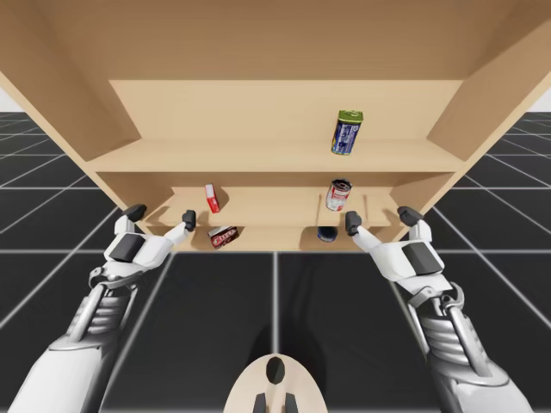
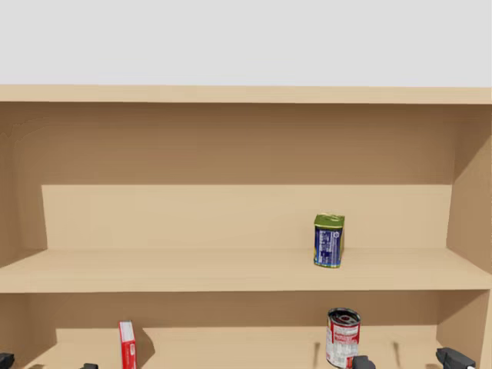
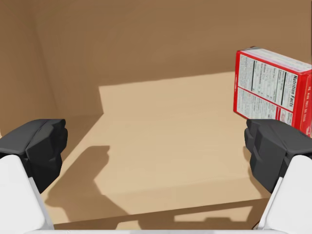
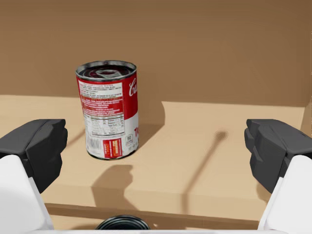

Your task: Look through the shelves, find the pudding box, and take it.

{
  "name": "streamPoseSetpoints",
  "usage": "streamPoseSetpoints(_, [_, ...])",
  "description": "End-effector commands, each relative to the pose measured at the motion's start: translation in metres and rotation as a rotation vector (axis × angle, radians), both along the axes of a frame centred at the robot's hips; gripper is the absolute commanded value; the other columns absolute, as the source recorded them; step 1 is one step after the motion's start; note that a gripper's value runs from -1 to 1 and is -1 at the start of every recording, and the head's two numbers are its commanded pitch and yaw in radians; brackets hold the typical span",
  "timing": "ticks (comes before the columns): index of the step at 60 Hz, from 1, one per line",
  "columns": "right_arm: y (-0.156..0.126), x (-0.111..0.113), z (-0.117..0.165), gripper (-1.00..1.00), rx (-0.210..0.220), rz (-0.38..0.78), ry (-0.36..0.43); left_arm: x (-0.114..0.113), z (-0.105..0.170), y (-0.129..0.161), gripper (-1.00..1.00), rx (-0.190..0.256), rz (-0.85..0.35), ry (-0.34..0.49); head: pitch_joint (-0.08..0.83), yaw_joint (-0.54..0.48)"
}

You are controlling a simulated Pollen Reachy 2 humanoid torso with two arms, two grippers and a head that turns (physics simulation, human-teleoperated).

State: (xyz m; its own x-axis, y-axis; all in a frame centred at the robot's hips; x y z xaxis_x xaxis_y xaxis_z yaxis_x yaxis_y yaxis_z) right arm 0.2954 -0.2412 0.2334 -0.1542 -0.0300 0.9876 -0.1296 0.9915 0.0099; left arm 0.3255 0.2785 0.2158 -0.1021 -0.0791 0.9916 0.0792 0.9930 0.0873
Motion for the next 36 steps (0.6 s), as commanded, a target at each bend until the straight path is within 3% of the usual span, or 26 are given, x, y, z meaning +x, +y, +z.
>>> streamPoseSetpoints(1, [0.001,-0.002,0.0006,-1.0,0.006,-0.017,0.001,-0.0001,-0.0002,-0.0005,-1.0,0.003,-0.001,0.001,0.007,-0.02])
streamPoseSetpoints(10, [0.0004,-0.0053,0.006,-1.0,0.021,0.007,-0.007,-0.0004,-0.0001,-0.0006,-1.0,0.004,0.0,0.001,0.074,-0.03])
streamPoseSetpoints(36, [0.0049,-0.005,-0.0006,-1.0,-0.015,0.015,0.008,-0.002,0.0014,-0.0012,-1.0,0.016,-0.011,-0.014,0.398,0.0])
